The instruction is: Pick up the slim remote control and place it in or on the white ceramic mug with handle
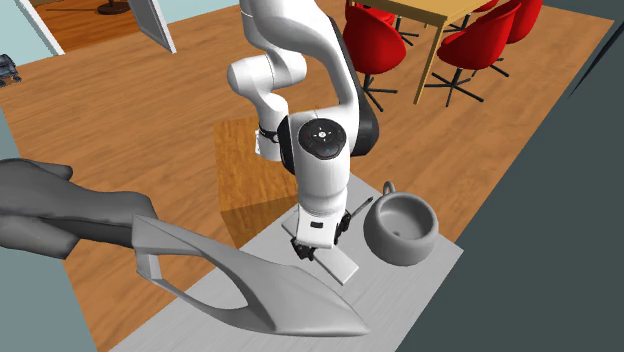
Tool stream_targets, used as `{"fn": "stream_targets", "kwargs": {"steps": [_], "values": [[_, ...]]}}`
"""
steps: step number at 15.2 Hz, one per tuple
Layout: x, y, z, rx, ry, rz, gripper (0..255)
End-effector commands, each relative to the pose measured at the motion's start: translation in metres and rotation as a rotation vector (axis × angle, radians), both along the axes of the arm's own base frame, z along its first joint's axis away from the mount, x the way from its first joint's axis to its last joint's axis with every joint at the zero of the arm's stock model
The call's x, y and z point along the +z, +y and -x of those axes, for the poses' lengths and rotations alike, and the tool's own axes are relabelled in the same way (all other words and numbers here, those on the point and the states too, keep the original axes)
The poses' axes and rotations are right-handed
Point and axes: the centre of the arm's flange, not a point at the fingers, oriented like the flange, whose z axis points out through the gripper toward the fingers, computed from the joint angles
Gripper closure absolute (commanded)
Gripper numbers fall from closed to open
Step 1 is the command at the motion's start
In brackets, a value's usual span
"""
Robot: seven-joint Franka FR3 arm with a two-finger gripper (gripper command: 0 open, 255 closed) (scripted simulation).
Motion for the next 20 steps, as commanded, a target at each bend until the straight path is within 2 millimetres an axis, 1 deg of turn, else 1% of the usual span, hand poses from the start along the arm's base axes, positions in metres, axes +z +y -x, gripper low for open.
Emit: {"fn": "stream_targets", "kwargs": {"steps": [1, 2, 5, 6, 7, 20], "values": [[-0.009, -0.006, 0.003, -0.006, 0.024, 0.005, 255], [-0.011, -0.002, 0.002, -0.006, 0.024, 0.005, 255], [-0.010, -0.004, 0.003, -0.006, 0.024, 0.005, 255], [-0.009, -0.002, 0.004, -0.006, 0.024, 0.005, 255], [-0.009, -0.004, 0.004, -0.006, 0.024, 0.004, 255], [0.059, -0.004, 0.004, -0.006, 0.024, 0.004, 255]]}}
